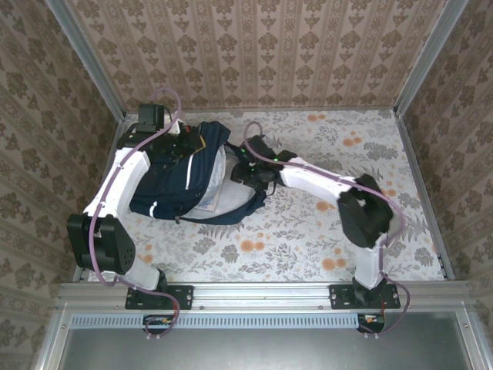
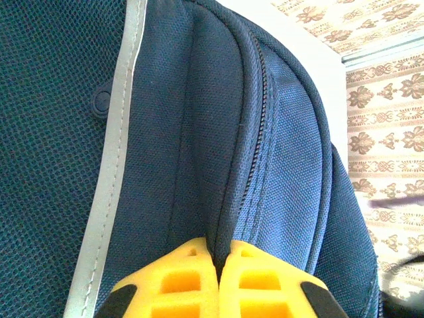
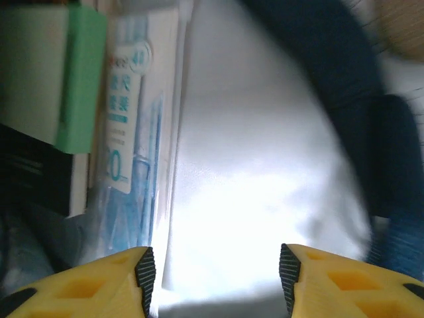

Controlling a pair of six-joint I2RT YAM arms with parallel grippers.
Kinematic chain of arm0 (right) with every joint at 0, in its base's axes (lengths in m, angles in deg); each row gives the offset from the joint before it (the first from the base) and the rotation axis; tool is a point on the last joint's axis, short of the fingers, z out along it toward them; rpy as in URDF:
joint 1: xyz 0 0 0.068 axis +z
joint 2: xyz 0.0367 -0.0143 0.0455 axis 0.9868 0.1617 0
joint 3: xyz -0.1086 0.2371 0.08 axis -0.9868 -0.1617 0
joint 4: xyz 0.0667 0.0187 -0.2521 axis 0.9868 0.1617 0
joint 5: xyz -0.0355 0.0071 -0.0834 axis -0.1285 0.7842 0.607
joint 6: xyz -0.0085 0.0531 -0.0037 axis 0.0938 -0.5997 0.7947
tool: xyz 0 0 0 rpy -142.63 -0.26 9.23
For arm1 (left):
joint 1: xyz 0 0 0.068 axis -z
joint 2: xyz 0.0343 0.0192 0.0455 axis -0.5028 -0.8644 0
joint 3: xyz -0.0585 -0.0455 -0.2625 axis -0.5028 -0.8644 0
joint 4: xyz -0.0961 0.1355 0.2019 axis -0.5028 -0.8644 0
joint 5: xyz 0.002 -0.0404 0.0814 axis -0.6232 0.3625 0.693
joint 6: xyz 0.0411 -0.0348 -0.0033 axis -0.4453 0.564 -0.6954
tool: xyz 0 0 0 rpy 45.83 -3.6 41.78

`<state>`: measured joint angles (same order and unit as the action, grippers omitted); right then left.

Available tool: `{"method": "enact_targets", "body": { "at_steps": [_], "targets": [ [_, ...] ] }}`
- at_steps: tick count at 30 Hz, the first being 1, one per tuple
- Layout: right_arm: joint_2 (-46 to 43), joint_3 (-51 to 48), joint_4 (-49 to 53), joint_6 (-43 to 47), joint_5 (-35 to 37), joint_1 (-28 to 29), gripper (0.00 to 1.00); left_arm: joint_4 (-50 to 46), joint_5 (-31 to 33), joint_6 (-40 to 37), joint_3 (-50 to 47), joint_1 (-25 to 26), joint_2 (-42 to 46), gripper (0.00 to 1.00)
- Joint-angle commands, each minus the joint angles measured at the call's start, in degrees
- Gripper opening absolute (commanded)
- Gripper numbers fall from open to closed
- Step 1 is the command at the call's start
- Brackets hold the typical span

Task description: Pack books, pencil case, and school supplies into a backpack

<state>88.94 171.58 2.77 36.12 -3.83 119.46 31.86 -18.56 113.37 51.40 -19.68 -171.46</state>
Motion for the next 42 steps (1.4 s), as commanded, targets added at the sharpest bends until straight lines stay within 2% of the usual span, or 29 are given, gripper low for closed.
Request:
{"method": "enact_targets", "body": {
  "at_steps": [1,8,14,16,21,24,28,34,42],
  "targets": [
    [-9.5,-6.1,2.5,0.3,6.7,-2.7,0.60,5.0,-6.3,0.9,0.7,0.5,3.9,0.00],
    [-28.1,-20.7,11.8,1.7,14.8,-10.3,0.74,6.6,-7.3,1.3,0.3,1.5,5.2,0.00],
    [-44.8,-31.1,21.9,4.3,20.8,-20.3,0.90,8.0,-8.1,1.1,-0.2,3.0,5.4,0.00],
    [-50.1,-34.0,25.0,5.7,22.4,-24.6,0.99,8.1,-7.9,1.2,-0.2,3.1,5.4,0.00],
    [-57.7,-39.0,29.3,12.1,21.1,-36.5,0.99,8.3,-7.9,1.4,-0.2,3.3,4.8,0.00],
    [-58.0,-40.2,31.2,12.9,19.3,-43.8,0.99,8.4,-7.9,1.5,-0.1,3.4,4.4,0.00],
    [-54.3,-40.1,30.0,12.9,15.8,-48.6,0.99,8.4,-7.9,1.4,-0.1,3.6,4.3,0.00],
    [-45.4,-41.9,26.6,15.0,11.1,-53.6,1.00,8.1,-7.9,0.9,-0.1,3.6,3.8,0.00],
    [-40.2,-44.1,22.0,16.8,8.1,-59.2,1.00,8.0,-8.1,0.9,0.4,3.6,2.9,0.00]
  ]
}}
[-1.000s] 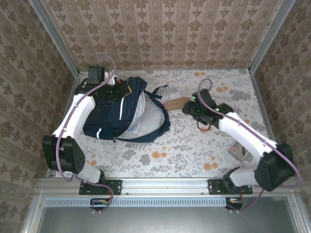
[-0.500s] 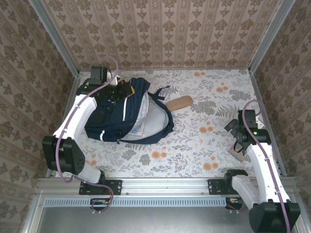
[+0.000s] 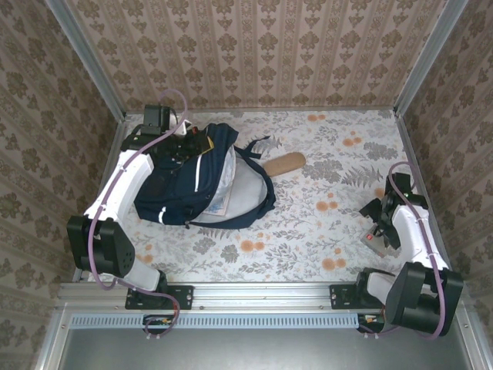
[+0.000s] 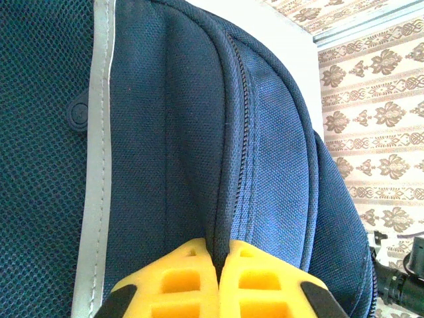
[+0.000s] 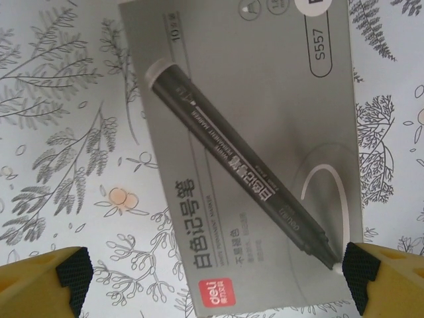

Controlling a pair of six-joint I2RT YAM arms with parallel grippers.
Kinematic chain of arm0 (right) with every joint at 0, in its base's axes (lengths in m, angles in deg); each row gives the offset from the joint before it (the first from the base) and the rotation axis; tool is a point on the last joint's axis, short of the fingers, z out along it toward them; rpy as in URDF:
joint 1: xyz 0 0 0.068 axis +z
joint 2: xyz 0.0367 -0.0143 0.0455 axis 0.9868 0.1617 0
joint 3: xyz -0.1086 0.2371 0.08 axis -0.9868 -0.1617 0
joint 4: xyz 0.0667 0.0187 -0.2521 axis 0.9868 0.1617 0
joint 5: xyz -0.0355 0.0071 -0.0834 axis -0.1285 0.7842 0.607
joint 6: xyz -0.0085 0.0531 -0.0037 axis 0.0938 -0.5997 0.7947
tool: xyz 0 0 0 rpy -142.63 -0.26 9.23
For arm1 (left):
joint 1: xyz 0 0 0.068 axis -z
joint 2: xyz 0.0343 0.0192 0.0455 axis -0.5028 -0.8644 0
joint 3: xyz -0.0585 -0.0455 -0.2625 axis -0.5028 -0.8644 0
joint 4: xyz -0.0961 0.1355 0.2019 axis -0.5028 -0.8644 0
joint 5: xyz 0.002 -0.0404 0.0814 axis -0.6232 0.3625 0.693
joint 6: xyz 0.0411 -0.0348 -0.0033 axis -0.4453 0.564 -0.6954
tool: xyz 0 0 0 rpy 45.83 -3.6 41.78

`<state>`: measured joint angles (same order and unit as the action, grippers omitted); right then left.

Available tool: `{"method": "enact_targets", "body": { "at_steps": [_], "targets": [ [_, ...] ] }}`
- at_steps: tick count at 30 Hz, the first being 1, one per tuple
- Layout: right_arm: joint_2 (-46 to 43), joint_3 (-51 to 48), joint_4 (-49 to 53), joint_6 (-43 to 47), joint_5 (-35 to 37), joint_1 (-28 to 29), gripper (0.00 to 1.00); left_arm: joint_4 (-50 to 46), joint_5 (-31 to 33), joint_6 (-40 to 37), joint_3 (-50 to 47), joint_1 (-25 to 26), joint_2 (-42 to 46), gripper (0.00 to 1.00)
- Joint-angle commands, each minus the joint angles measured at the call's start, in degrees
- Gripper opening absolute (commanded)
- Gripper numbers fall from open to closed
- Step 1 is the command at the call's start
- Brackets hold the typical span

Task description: Pack books, pencil case, and school supplies into a backpack

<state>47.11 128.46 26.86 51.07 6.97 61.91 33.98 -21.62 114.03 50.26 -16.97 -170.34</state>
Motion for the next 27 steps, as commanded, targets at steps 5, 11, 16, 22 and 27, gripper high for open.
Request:
{"method": "enact_targets", "body": {
  "at_steps": [5,11,16,22,27],
  "targets": [
    [6.6,-0.2,-2.9,2.8,-1.9,-2.9,1.00,6.0,-5.2,0.4,1.8,0.9,1.2,0.00],
    [10.5,0.3,-4.2,3.7,-1.3,-3.4,1.00,5.9,-5.0,0.2,1.9,0.9,1.0,0.00],
    [12.7,0.4,-5.6,5.0,-2.2,-3.5,0.99,5.7,-5.0,0.1,2.2,0.9,0.8,0.00],
    [10.3,1.2,-2.9,3.2,1.3,-3.4,0.99,5.6,-5.1,0.0,2.6,0.9,0.3,0.00],
    [5.1,2.0,-1.0,2.8,3.9,-3.4,1.00,5.3,-5.2,-0.2,2.9,0.8,0.0,0.00]
  ]
}}
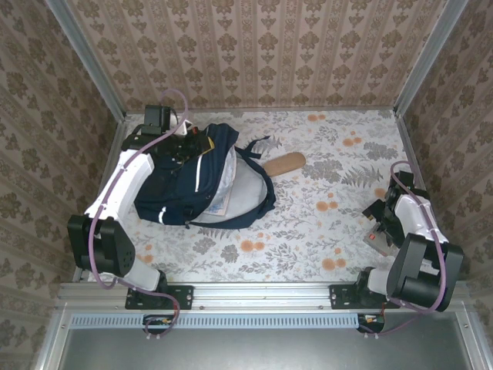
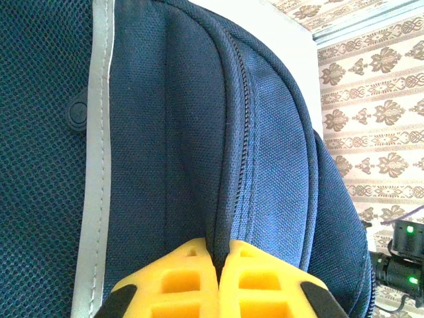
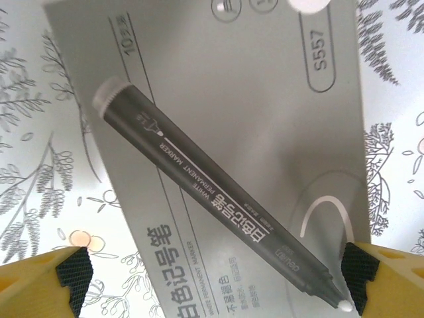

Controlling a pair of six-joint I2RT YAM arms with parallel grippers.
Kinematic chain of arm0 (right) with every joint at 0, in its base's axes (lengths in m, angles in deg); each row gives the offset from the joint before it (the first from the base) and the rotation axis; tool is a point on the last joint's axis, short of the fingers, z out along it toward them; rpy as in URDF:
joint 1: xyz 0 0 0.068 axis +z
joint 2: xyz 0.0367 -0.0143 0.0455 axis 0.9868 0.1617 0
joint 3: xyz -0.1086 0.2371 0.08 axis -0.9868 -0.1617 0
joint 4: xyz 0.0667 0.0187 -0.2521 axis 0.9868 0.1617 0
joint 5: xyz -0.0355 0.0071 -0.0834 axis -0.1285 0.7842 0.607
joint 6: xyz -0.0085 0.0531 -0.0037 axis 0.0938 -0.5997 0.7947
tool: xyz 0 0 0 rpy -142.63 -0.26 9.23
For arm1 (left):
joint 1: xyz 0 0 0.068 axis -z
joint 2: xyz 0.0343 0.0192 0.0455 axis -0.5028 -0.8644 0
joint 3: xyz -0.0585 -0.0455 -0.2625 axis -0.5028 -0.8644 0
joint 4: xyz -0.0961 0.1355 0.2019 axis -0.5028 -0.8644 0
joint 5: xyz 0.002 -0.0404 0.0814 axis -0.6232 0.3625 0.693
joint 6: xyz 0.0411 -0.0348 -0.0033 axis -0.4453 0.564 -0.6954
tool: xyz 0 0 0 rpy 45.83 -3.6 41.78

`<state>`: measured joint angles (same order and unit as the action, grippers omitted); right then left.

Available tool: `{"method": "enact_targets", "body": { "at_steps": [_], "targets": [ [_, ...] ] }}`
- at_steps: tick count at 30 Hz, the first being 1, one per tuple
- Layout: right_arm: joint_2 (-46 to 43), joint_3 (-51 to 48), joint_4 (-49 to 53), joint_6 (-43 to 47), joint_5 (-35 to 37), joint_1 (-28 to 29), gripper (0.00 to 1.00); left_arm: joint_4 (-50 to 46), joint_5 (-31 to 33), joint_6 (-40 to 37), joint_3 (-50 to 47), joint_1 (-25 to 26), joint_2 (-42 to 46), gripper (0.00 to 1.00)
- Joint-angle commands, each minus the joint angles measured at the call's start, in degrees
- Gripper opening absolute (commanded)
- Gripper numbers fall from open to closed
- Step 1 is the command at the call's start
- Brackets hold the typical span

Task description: Pack books, pencil case, and school supplies into a backpack

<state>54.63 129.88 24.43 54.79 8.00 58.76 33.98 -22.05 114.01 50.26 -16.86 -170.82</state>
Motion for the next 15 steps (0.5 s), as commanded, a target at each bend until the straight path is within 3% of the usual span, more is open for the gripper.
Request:
{"method": "enact_targets", "body": {
  "at_steps": [1,5,15],
  "targets": [
    [-2.6,1.2,2.3,-1.2,3.9,-0.4,1.00,5.3,-4.8,0.0,3.0,0.7,0.4,0.00],
    [-0.6,1.7,2.7,-1.3,4.3,-2.5,1.00,5.4,-5.1,0.0,3.2,0.8,0.3,0.00],
    [3.3,-0.7,-3.9,3.3,-6.5,-3.8,0.99,5.0,-4.6,-0.3,2.9,0.6,0.8,0.00]
  ]
}}
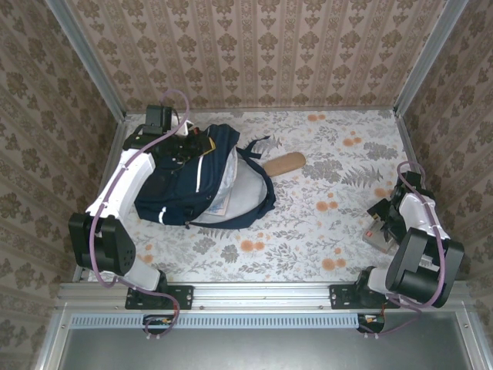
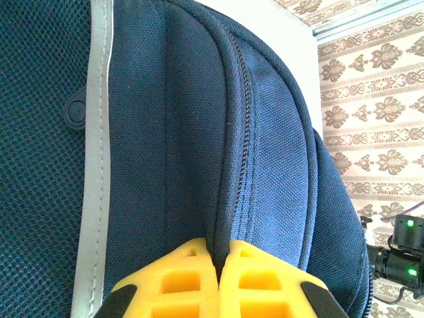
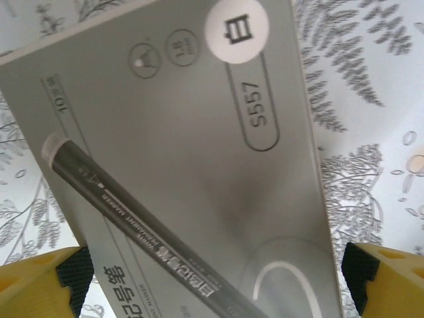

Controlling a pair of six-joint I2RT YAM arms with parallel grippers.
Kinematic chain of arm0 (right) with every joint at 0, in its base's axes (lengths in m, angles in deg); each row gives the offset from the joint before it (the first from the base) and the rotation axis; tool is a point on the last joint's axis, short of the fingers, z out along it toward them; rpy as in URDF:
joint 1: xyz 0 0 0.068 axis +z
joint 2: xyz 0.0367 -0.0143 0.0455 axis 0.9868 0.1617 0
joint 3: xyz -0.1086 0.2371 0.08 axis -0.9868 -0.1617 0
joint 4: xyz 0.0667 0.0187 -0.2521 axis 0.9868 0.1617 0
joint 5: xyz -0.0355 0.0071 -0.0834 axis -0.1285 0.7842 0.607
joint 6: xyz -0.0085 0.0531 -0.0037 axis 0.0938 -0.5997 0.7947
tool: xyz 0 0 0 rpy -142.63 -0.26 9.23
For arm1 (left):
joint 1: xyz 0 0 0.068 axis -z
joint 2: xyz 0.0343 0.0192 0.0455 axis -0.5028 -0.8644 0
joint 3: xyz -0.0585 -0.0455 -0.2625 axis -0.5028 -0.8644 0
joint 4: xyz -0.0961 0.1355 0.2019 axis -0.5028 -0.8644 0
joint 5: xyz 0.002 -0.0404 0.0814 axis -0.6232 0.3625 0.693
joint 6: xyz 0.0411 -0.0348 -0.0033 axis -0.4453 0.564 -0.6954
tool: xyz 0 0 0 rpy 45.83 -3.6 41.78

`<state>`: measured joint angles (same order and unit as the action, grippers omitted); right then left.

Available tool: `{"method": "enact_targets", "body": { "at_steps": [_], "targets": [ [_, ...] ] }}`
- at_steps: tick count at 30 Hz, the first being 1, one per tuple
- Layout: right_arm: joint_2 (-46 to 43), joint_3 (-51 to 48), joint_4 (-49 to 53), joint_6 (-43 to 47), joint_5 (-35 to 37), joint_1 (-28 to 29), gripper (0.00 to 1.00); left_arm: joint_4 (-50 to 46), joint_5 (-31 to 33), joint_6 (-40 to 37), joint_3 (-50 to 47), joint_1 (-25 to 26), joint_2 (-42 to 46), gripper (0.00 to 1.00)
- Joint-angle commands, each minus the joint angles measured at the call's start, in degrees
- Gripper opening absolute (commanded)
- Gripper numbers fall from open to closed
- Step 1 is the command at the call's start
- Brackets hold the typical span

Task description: Pack books, pencil case, and school supplies into a backpack

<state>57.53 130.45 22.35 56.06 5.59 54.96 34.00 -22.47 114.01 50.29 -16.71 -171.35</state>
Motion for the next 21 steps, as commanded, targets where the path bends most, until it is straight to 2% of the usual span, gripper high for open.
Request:
{"method": "enact_targets", "body": {
  "at_steps": [1,9,16,21],
  "targets": [
    [0.0,-1.7,-2.3,2.2,-5.1,0.0,0.99,5.1,-4.2,-0.2,2.8,0.4,1.3,0.00],
    [-2.6,-2.5,-2.7,2.3,-5.6,2.2,1.00,5.4,-4.3,0.2,2.8,0.6,1.1,0.00],
    [2.4,-1.1,-1.5,1.9,-3.4,2.2,0.99,5.4,-4.2,0.4,2.6,0.7,1.5,0.00],
    [3.7,-1.1,-2.2,2.1,-3.6,2.3,0.91,5.3,-4.0,0.3,2.1,0.7,2.2,0.00]
  ]
}}
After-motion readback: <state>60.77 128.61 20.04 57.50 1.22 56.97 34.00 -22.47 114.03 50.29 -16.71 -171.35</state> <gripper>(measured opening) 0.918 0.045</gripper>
